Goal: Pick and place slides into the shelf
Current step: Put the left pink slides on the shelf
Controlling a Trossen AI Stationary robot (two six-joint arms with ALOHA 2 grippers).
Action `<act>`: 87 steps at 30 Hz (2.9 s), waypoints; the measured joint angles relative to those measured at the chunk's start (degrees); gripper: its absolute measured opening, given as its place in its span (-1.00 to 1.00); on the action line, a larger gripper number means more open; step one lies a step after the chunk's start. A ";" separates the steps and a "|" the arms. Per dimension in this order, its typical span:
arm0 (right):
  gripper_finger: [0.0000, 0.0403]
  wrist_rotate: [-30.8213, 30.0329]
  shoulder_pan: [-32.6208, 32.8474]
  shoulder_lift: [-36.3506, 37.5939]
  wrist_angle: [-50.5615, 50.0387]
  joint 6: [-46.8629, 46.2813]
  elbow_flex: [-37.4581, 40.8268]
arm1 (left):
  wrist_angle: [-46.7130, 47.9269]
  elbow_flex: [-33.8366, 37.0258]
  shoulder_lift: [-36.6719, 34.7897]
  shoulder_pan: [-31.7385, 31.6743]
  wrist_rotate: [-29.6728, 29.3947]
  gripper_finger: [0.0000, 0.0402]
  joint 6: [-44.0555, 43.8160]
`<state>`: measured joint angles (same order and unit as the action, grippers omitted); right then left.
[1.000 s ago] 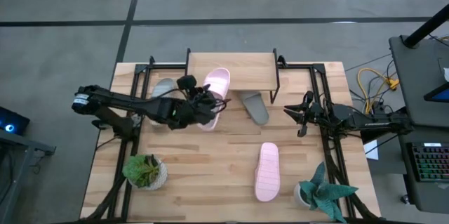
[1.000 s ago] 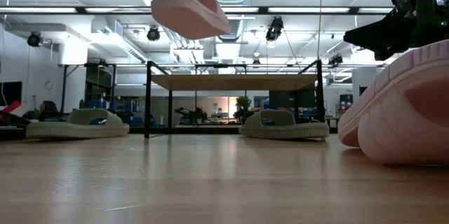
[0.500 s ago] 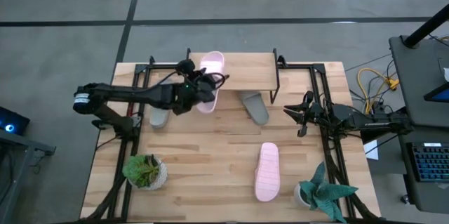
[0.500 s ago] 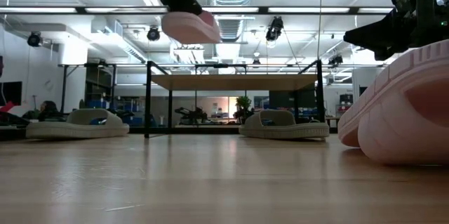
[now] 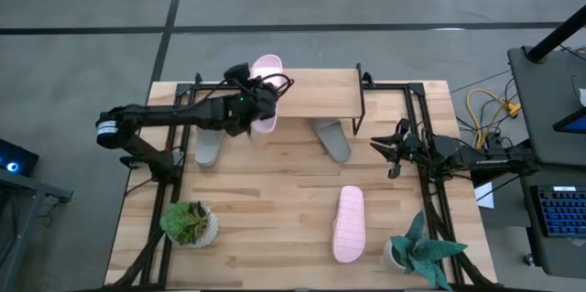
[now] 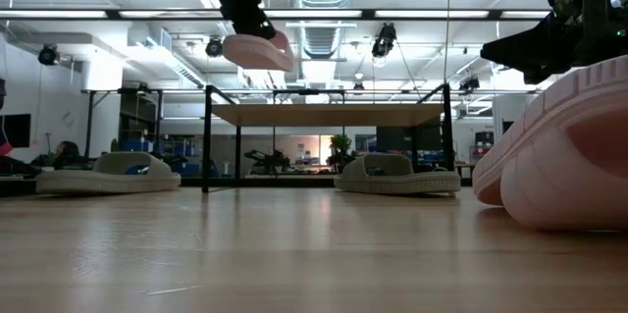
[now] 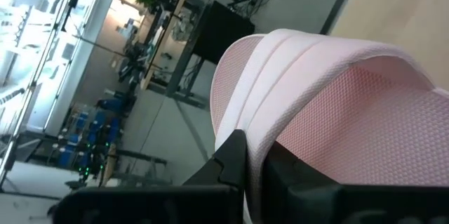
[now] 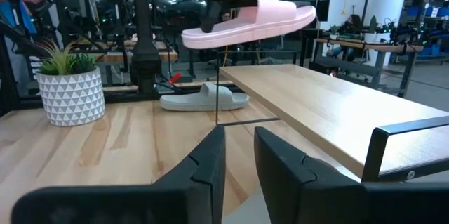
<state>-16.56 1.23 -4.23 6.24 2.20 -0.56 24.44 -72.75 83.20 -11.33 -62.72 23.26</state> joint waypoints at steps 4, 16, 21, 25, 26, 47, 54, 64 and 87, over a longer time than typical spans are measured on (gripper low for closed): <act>-0.68 0.00 0.00 0.00 0.00 0.00 0.00 | -0.01 0.02 0.00 -2.18 2.02 -1.00 -0.02; -0.63 0.00 0.00 0.00 -0.01 0.00 0.00 | -1.97 0.96 0.00 -8.14 6.95 -1.00 -0.31; -0.65 0.00 -0.01 0.00 -0.01 -0.02 0.00 | -4.61 2.16 0.00 -9.67 9.46 -1.00 -0.12; -0.68 0.00 -0.01 0.00 -0.02 -0.02 0.00 | -4.61 2.27 0.00 -10.37 10.75 -1.00 -0.13; -0.68 0.00 0.00 0.00 -0.01 -0.02 0.00 | -4.70 2.27 0.00 -10.51 10.89 -1.00 -0.13; -0.70 0.00 0.00 0.00 0.00 -0.04 0.00 | -15.17 10.77 0.00 -14.11 14.43 -1.00 4.81; -0.69 0.00 -0.01 0.00 0.00 -0.04 0.00 | -16.94 10.95 0.02 -16.01 16.60 -1.00 6.08; -0.70 0.00 0.00 0.00 0.00 -0.04 0.00 | -16.98 12.22 0.02 -17.44 19.47 -1.00 6.12; -0.68 0.00 -0.02 0.00 0.00 -0.04 0.00 | -19.57 13.90 -0.02 -17.66 21.75 -0.66 7.32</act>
<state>-16.56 1.21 -4.23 6.24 2.15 -0.56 4.86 -58.85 83.18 -28.99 -40.97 30.58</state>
